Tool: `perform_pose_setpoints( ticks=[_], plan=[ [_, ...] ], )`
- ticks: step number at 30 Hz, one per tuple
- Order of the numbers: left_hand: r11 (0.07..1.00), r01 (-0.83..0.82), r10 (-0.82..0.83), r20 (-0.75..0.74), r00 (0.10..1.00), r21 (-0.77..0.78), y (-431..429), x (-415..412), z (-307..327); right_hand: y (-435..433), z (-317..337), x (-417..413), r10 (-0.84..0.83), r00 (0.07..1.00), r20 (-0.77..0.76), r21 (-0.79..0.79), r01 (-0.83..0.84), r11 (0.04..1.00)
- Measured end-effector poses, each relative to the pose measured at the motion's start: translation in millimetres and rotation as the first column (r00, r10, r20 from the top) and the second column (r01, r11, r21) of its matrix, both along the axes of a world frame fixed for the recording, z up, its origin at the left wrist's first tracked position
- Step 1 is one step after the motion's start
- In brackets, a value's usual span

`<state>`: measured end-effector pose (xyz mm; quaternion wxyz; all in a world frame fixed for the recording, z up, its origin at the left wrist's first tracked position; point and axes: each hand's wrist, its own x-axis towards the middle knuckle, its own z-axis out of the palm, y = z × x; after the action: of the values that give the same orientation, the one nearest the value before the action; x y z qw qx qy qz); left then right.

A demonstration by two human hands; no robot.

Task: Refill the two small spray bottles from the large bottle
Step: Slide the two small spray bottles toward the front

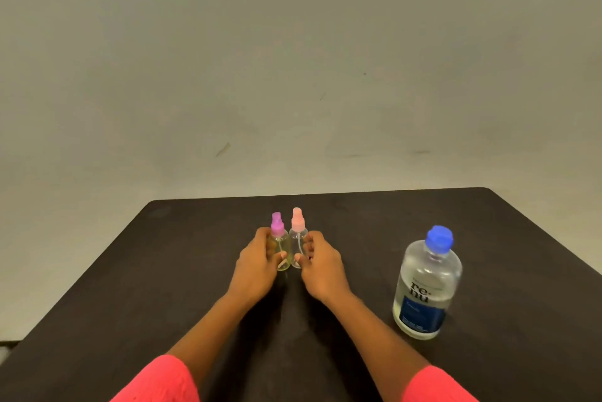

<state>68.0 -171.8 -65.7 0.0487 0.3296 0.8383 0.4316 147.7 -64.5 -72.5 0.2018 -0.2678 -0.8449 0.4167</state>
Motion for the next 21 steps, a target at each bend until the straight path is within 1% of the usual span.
perform_pose_setpoints(
  ticks=[5, 11, 17, 21],
  plan=[
    [0.998, 0.061, -0.061, 0.008, 0.998, -0.021, -21, 31, 3, -14, 7, 48, 0.047, 0.997, 0.065, 0.077, -0.052, 0.996],
    [0.994, 0.11, -0.11, 0.004, 0.994, -0.011, -38, 65, -2, -17, 14, 90, 0.096, 0.988, 0.124, 0.118, -0.111, 0.987],
    [0.996, 0.075, -0.075, -0.005, 0.997, 0.052, -36, 85, -4, -18, 10, 106, 0.028, 0.992, 0.121, 0.17, -0.049, 0.984],
    [0.997, 0.075, -0.075, 0.018, 0.997, 0.029, -30, 89, -4, -20, 10, 108, -0.001, 0.994, 0.11, 0.182, -0.019, 0.983]
  ],
)
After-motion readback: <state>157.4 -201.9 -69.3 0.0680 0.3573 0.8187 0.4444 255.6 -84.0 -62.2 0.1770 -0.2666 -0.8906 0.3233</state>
